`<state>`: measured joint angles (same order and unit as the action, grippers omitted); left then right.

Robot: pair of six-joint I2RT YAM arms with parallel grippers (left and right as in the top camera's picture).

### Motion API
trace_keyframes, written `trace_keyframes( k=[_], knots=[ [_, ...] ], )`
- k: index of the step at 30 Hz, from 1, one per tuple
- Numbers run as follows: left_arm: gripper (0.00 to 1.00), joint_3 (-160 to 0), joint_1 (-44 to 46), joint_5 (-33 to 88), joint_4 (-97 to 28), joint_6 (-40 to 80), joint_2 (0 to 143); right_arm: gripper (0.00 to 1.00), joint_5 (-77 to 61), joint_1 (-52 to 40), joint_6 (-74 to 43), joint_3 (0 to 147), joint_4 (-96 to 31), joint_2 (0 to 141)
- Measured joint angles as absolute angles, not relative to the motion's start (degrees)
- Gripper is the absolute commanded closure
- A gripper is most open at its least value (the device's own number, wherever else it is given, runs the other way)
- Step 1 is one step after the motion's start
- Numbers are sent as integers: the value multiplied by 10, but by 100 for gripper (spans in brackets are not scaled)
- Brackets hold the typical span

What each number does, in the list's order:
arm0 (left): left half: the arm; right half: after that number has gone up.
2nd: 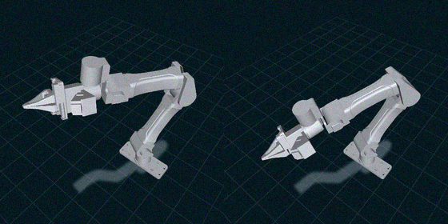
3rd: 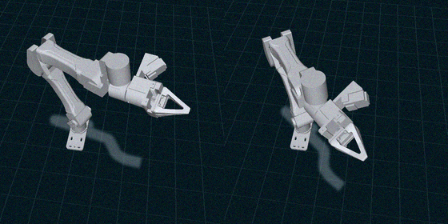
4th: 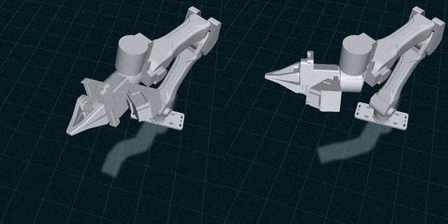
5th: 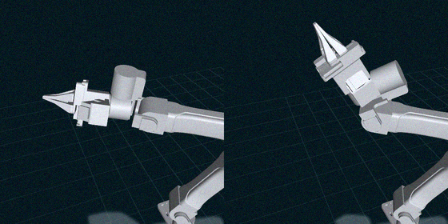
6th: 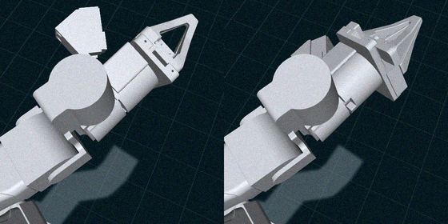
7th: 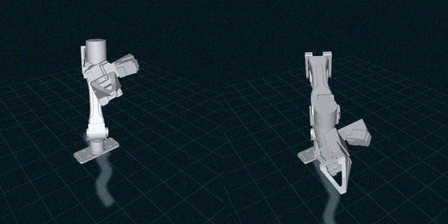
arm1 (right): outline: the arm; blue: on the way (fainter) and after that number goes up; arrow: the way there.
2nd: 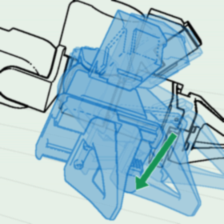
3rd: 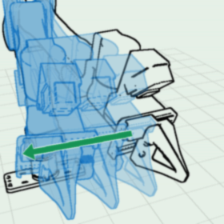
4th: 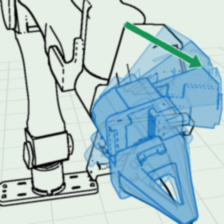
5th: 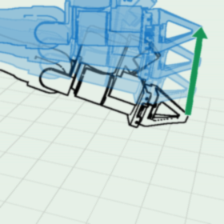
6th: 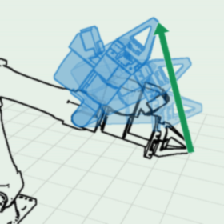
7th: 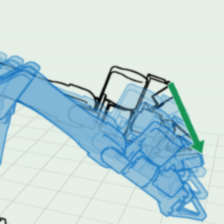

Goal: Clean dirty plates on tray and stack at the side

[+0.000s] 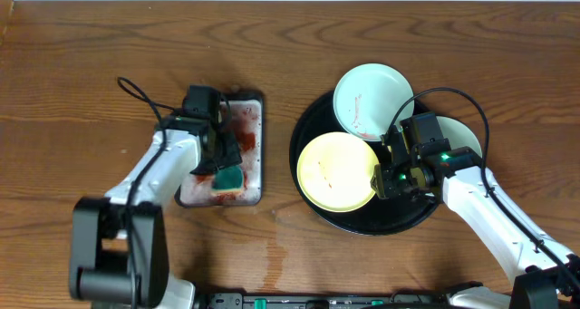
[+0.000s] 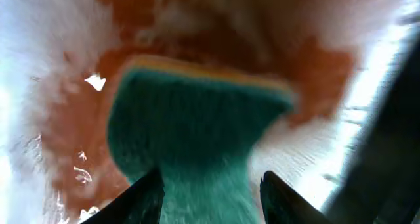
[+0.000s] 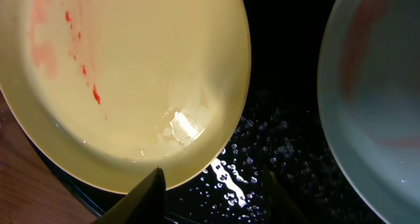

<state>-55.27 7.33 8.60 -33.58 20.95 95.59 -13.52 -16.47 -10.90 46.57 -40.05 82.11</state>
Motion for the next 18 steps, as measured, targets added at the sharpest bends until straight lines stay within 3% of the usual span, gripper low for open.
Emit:
trace_keyframes(
  k=[3,18],
  knots=[
    [92,-547,73,82,-324,205,989,53,-135,-165,-109,466,-402,821],
    [93,-582,78,74,-441,206,929,54,-72,-165,-181,466,-371,821]
  ],
)
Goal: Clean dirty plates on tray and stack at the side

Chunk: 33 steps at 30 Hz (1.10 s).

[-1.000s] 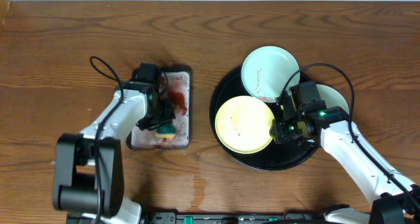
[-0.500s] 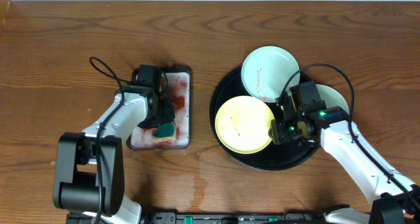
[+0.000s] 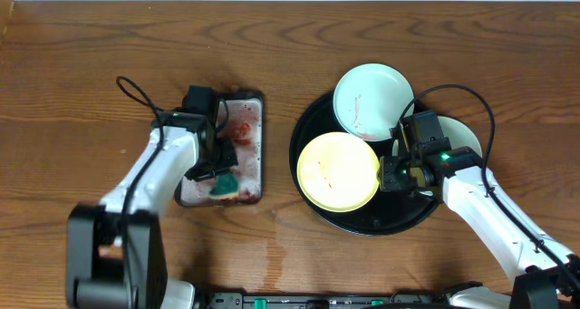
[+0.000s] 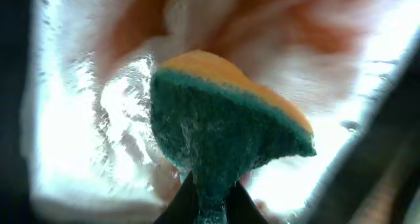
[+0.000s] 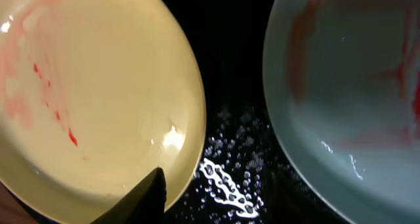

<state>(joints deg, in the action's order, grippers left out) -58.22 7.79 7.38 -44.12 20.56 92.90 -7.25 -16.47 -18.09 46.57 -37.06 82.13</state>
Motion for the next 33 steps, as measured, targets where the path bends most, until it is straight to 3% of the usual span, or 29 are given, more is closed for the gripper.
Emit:
trace_keyframes(
  k=[8,14,19,33],
  knots=[
    [92,-598,196,76,-438,206,804,69,-91,-165,-174,466,-321,865],
    [92,-598,298,84,-386,234,808,77,-111,-165,-175,466,-298,914],
    [92,-598,349,88,-323,281,846,99,-108,-163,-178,469,-291,943],
    [92,-599,437,165,-91,363,1039,99,-114,-163,-187,476,-290,950]
  ],
)
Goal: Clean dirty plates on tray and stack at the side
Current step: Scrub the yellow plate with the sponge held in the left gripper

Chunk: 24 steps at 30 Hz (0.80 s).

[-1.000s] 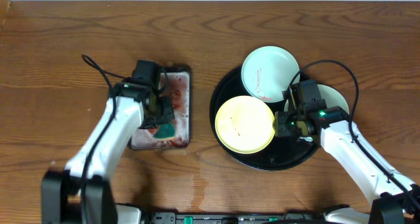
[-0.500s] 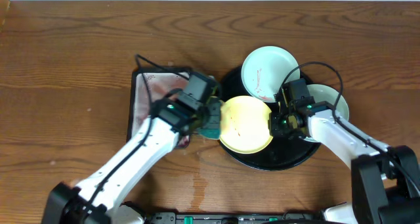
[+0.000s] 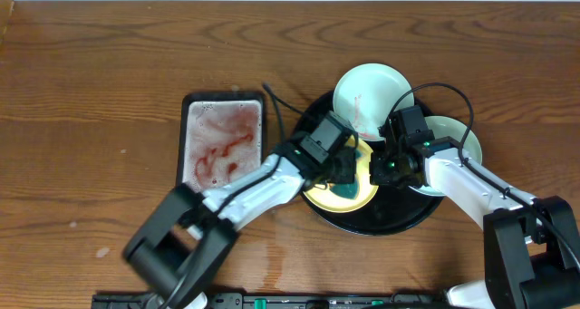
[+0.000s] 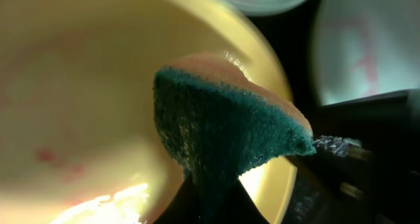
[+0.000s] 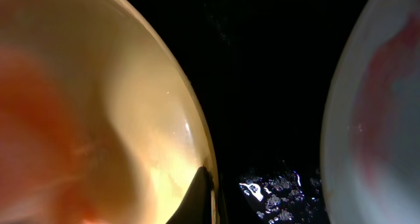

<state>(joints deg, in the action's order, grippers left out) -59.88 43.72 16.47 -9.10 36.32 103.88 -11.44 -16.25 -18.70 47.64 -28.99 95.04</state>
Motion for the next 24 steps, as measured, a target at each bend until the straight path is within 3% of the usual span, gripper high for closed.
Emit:
trace_keyframes(
  k=[7,16,24],
  knots=[
    [93,-624,441,130,-126,381,1076,99,-114,-163,-187,477,-291,951],
    [92,-668,442,-123,-308,347,1075,99,-114,-163,-187,477,-291,951],
    [92,-669,447,-153,-294,312,1080,99,-122,-163,-187,478,-291,952]
  ],
)
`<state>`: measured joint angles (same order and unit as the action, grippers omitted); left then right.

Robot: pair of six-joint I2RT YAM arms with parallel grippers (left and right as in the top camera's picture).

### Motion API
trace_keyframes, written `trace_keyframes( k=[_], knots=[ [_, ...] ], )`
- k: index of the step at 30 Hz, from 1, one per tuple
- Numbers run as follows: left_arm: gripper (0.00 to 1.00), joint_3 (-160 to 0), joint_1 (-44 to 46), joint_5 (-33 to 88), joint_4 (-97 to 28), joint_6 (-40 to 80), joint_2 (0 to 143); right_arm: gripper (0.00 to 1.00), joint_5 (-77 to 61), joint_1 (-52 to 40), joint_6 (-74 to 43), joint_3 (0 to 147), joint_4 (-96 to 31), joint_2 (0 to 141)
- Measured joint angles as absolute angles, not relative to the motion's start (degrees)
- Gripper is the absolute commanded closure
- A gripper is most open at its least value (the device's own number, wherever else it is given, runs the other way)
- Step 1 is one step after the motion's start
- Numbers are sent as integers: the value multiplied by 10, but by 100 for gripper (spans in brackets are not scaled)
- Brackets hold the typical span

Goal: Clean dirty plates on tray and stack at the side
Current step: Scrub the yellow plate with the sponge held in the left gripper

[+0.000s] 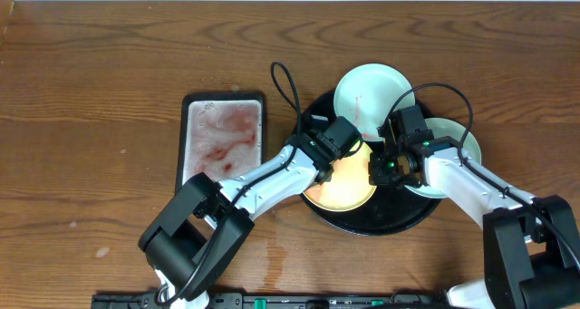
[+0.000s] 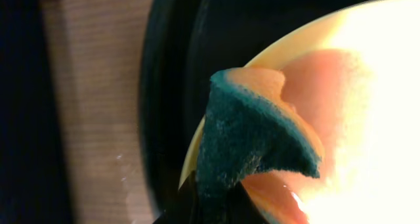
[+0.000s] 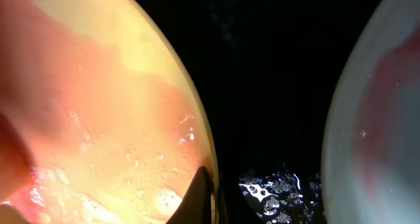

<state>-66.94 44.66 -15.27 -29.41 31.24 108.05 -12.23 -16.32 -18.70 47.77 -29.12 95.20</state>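
Note:
A yellow plate (image 1: pixel 349 187) lies on the round black tray (image 1: pixel 399 220), its face wet and smeared orange-red. My left gripper (image 2: pixel 210 207) is shut on a green and orange sponge (image 2: pixel 252 142), which presses on the plate's upper left rim (image 2: pixel 197 142). In the overhead view the left gripper (image 1: pixel 337 144) sits over that edge. My right gripper (image 3: pixel 209 198) is shut on the plate's right rim (image 3: pixel 197 112), and shows overhead as the right gripper (image 1: pixel 382 170). One pale green plate (image 1: pixel 372 93) with red streaks leans at the tray's back; another pale green plate (image 3: pixel 374 132) lies to the right.
A rectangular dish (image 1: pixel 223 137) of reddish water sits left of the black tray. The left arm's cable (image 1: pixel 286 84) loops up behind it. The second green plate (image 1: pixel 458 141) lies partly under my right arm. Bare wooden table (image 1: pixel 91 91) surrounds everything.
The sponge has moved from the plate's middle to its upper left edge. The yellow plate now carries a broad wet orange-red smear. My right gripper still holds the same rim.
My left gripper stood open round the sponge in the reddish dish, then was shut on it there, while my right gripper was open at the yellow plate's rim. Later the sponge was on the plate and the right gripper shut on the rim; now the plate is smeared.

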Motion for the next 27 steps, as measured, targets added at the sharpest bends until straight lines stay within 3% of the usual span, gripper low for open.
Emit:
trace_keyframes(
  k=[12,21,27],
  knots=[
    [92,-661,429,138,-48,370,1124,99,-124,-163,-187,478,-293,952],
    [92,-665,430,215,-49,387,1135,99,-124,-163,-187,478,-293,952],
    [93,-675,437,251,-116,376,1130,99,-124,-163,-187,478,-293,952]
  ],
)
